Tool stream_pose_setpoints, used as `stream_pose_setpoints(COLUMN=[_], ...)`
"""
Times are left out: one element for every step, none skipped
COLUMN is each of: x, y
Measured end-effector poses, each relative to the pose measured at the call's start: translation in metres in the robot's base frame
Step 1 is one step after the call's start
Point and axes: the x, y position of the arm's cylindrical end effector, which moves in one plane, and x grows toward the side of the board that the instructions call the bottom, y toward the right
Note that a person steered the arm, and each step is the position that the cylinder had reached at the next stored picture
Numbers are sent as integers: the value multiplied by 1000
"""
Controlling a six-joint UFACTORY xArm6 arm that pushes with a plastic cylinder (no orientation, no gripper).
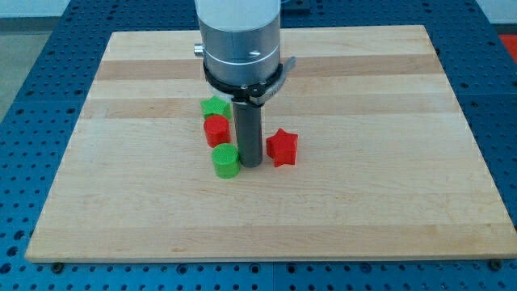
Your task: Move the green circle into the red circle
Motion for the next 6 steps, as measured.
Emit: stream_pose_setpoints(x=[25,43,33,4,-5,-5], y=[12,13,-4,-15,-19,-20])
